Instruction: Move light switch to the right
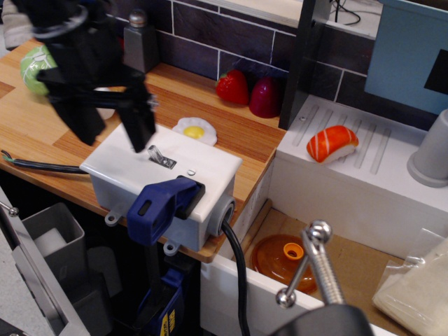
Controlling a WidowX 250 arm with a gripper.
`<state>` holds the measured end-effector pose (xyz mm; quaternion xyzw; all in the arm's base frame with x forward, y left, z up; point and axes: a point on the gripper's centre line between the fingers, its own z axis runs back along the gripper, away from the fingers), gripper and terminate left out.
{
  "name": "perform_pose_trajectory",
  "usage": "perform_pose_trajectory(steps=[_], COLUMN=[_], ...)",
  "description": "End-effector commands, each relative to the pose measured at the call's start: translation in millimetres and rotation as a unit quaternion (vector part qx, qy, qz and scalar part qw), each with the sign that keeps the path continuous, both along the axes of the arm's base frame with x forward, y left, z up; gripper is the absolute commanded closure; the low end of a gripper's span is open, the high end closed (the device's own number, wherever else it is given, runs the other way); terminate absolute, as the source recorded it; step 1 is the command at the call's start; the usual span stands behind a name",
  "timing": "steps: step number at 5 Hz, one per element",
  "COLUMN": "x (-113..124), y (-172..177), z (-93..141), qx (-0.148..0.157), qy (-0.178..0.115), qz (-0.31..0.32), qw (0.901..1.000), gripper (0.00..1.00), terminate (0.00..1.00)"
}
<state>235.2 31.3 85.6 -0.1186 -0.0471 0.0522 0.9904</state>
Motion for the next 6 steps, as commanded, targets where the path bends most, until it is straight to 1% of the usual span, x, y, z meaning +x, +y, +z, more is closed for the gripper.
perform_pose_trajectory(steps=[1, 2, 3, 4, 5, 6], x=[18, 27, 31, 24, 23, 24], y=[-16, -25, -45, -64, -73, -72], z=[-4, -9, -14, -16, -15, -11], qx=[0.012, 0.013, 0.011, 0.013, 0.010, 0.015], qy=[-0.004, -0.001, 0.008, 0.002, 0.003, -0.001], qz=[0.010, 0.018, 0.015, 0.006, -0.001, -0.003], qw=[0.9999, 0.9998, 0.9998, 0.9999, 0.9999, 0.9999], gripper=[0.00, 0.00, 0.00, 0.00, 0.00, 0.00], terminate=[0.00, 0.00, 0.00, 0.00, 0.00, 0.00])
